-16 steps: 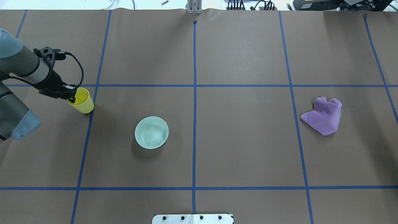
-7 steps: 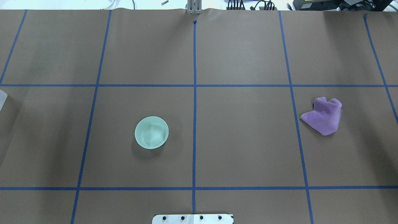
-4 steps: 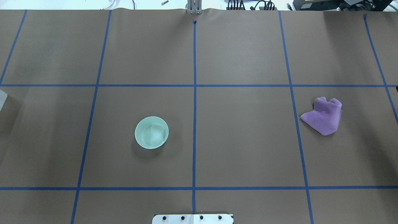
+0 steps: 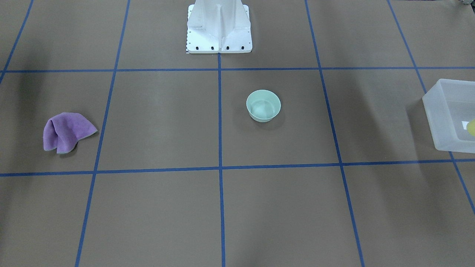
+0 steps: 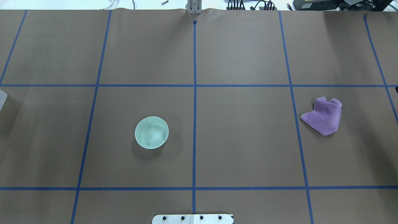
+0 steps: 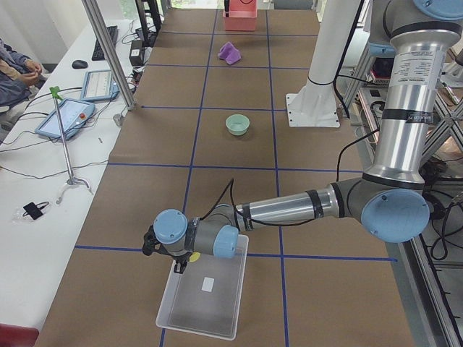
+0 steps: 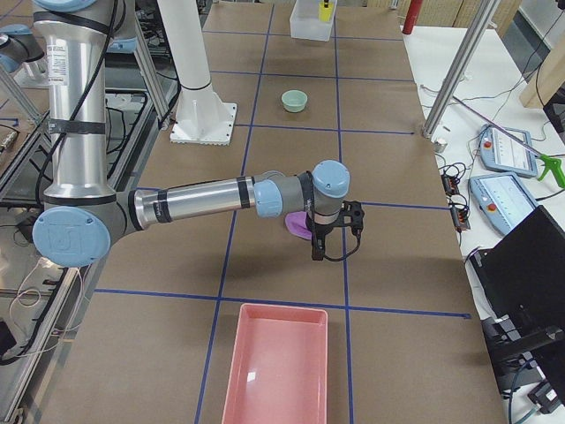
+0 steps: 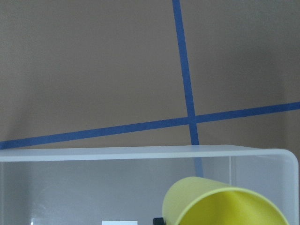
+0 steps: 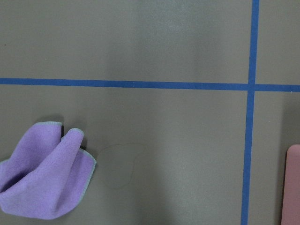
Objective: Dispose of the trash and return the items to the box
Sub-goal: 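Lower the yellow cup into the clear bin and release it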
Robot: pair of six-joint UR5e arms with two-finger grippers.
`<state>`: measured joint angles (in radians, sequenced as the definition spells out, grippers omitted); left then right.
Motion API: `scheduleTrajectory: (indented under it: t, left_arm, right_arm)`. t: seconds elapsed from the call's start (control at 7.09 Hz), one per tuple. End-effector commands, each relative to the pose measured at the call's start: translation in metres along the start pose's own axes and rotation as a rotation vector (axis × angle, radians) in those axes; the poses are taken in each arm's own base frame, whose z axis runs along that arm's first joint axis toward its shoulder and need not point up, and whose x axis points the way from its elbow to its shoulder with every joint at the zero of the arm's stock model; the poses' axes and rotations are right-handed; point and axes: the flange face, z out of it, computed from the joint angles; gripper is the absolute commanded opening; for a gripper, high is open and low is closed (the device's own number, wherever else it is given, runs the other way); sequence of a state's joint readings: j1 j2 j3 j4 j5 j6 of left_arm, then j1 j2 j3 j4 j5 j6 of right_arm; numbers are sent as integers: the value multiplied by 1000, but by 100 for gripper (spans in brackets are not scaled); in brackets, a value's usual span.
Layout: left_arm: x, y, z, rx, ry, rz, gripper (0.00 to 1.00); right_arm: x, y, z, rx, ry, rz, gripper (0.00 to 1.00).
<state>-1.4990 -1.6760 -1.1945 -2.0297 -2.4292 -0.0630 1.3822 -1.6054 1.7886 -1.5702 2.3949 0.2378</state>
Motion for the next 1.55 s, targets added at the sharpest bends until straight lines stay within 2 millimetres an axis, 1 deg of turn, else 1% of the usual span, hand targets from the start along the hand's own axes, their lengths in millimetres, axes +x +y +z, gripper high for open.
scheduleTrajectory:
  t: [0.0, 0.56, 0.71, 0.85, 0.99, 1.13, 1.27, 1.41]
  left_arm:
    - [3, 10, 19, -3, 5, -6, 0]
    - [2, 14, 29, -22, 6, -8, 0]
    - [3, 14, 31, -26, 5, -5, 18]
    - [4, 14, 33, -29, 4, -2, 58]
    - [7, 12, 31, -25, 11, 5, 86]
    - [11, 11, 28, -19, 23, 17, 93]
    - [13, 13, 26, -23, 61, 17, 97]
    - [34, 1, 7, 8, 100, 46, 97]
  right_arm:
    - [0, 0, 0, -1, -1, 2, 100]
    - [1, 0, 1, -2, -1, 4, 100]
    - [1, 0, 1, -2, -1, 4, 100]
    - [1, 0, 1, -2, -1, 4, 100]
    - [1, 0, 1, -2, -1, 4, 100]
    - [1, 0, 1, -2, -1, 4, 100]
    - [1, 0, 1, -3, 0, 5, 100]
    - [1, 0, 2, -4, 0, 4, 100]
